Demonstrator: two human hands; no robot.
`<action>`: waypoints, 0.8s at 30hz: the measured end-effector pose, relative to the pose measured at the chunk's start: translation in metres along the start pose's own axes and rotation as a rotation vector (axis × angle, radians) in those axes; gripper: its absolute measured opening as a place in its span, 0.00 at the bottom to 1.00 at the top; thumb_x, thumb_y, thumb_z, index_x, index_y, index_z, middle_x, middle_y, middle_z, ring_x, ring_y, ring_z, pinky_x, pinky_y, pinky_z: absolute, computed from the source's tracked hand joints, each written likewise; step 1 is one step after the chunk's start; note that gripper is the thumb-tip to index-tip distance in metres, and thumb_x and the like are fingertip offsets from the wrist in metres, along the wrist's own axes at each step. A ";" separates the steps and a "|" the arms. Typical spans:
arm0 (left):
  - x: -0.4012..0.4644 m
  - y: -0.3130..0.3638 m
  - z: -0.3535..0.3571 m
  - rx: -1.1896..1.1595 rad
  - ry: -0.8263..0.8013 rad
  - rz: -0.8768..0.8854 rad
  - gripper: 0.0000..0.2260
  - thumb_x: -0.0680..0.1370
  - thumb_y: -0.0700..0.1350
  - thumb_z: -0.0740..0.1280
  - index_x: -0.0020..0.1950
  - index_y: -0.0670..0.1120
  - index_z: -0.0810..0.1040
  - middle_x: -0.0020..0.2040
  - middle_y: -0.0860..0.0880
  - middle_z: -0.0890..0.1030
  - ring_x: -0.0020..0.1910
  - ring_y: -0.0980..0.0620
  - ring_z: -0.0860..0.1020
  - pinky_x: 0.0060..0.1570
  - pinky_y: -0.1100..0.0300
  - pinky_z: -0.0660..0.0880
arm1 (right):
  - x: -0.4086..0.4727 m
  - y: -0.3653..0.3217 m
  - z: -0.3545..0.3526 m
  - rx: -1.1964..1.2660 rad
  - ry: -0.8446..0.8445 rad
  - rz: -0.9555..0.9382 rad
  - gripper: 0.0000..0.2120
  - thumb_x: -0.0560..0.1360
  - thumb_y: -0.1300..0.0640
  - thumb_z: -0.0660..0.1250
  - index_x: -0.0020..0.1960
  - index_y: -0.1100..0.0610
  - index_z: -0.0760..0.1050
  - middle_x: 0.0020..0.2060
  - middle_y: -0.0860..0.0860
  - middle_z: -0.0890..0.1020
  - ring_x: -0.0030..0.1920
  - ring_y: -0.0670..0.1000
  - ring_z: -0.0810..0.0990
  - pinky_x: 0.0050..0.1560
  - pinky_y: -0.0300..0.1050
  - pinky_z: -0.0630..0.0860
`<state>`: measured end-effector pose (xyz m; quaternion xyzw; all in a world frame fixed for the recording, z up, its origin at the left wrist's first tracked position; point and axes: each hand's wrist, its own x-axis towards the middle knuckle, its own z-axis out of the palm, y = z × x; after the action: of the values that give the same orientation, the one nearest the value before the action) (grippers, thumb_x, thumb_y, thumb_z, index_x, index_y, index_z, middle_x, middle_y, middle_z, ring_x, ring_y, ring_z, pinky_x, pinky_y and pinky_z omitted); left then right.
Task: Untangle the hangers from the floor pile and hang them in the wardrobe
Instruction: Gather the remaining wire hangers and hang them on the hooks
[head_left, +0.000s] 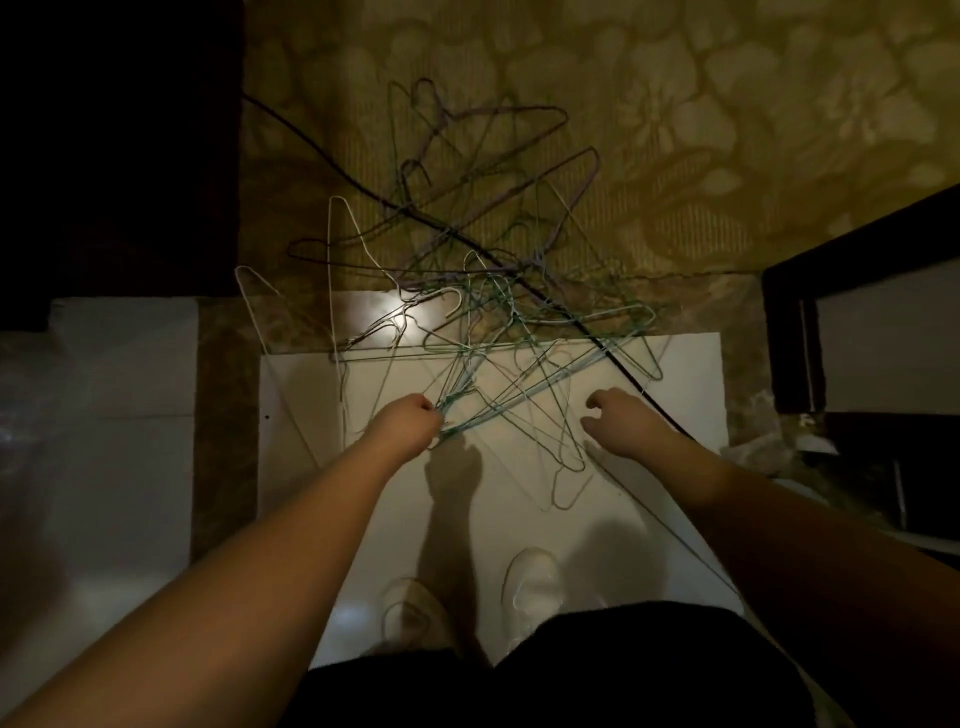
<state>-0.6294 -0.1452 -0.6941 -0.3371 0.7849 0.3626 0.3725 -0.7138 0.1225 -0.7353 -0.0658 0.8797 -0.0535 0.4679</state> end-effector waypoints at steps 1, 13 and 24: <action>0.015 0.006 0.004 0.021 0.003 0.016 0.12 0.80 0.47 0.62 0.59 0.43 0.77 0.54 0.43 0.79 0.52 0.44 0.77 0.51 0.55 0.73 | 0.015 0.001 0.001 -0.014 0.063 -0.005 0.23 0.79 0.48 0.61 0.71 0.57 0.68 0.68 0.57 0.69 0.65 0.58 0.70 0.64 0.50 0.71; 0.095 0.008 0.070 -0.226 -0.203 -0.006 0.10 0.77 0.53 0.69 0.54 0.50 0.77 0.55 0.48 0.77 0.52 0.49 0.75 0.52 0.55 0.74 | 0.126 -0.044 -0.026 -0.125 0.260 0.008 0.41 0.76 0.39 0.65 0.79 0.51 0.46 0.76 0.57 0.60 0.74 0.59 0.61 0.71 0.60 0.58; 0.114 0.013 0.078 -0.560 -0.221 -0.126 0.20 0.76 0.50 0.71 0.65 0.43 0.74 0.53 0.46 0.77 0.50 0.51 0.75 0.49 0.56 0.68 | 0.118 -0.044 -0.010 -0.119 0.192 0.020 0.30 0.75 0.41 0.67 0.71 0.55 0.65 0.67 0.56 0.69 0.67 0.58 0.69 0.66 0.57 0.65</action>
<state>-0.6700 -0.1042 -0.8203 -0.4333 0.5868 0.5753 0.3700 -0.7845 0.0598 -0.8187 -0.0791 0.9228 -0.0027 0.3772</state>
